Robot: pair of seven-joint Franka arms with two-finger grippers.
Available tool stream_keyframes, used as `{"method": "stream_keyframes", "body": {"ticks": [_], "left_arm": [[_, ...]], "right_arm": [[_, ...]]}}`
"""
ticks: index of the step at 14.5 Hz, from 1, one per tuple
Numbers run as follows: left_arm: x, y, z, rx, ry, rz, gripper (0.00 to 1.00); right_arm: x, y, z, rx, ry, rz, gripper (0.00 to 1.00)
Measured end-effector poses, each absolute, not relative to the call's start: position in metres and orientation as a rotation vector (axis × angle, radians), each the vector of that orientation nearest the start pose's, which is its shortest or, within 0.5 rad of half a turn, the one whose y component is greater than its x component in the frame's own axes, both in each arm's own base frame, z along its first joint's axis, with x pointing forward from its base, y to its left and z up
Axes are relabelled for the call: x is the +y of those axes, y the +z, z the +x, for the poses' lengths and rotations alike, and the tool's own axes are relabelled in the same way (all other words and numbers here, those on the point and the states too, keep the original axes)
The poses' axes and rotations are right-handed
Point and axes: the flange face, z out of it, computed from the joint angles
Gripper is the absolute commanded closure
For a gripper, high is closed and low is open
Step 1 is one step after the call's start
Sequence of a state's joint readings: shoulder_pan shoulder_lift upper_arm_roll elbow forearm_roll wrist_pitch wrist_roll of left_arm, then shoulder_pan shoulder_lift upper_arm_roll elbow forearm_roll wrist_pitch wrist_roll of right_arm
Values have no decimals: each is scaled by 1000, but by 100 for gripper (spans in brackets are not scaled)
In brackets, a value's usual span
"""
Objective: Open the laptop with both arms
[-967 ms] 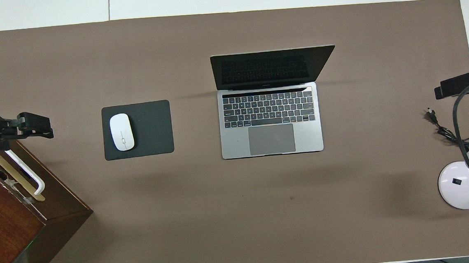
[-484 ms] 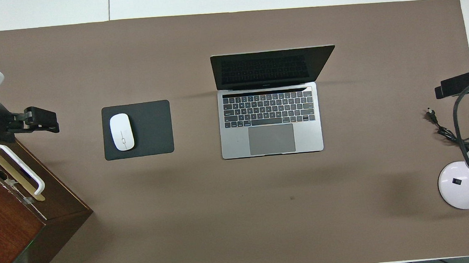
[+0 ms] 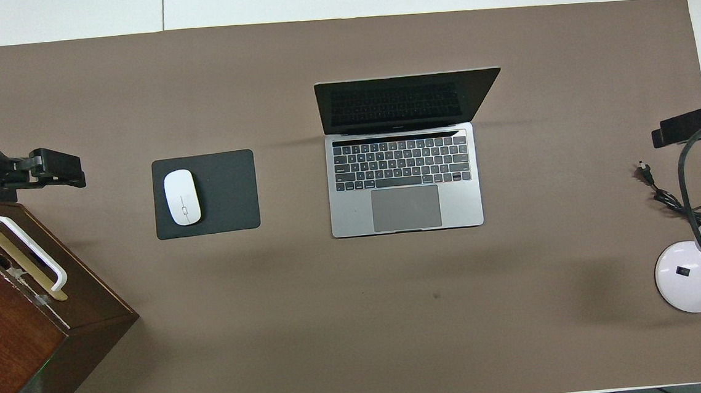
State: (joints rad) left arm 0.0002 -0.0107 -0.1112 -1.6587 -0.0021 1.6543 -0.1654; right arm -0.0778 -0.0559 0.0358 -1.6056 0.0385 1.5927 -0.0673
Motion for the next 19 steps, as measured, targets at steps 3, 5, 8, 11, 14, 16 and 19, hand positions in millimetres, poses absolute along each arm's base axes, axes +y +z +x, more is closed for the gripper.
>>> {"method": "stream_keyframes", "body": {"ticks": [3,5,8,11,14,16,19], "left_arm": [[-68,597,553,-69,-18,-3143,0],[-70,597,553,-63,-19,-3143,0],[-70,597,553,-63,-19,-3143,0],[-69,599,554,-66,-26,-3144,0],[-67,599,554,-72,-28,-3144,0],[-65,600,554,-79,-31,-3144,0],[-63,601,554,-85,-30,-3144,0]], "right_arm": [[-18,641,539,-39,-70,-3106,0],[-18,641,539,-39,-70,-3106,0],[-18,641,539,-39,-70,-3106,0],[-18,641,539,-39,-70,-3106,0],[-18,641,539,-39,-70,-3106,0],[-18,641,539,-39,-70,-3106,0],[-18,641,539,-39,-71,-3106,0]]}}
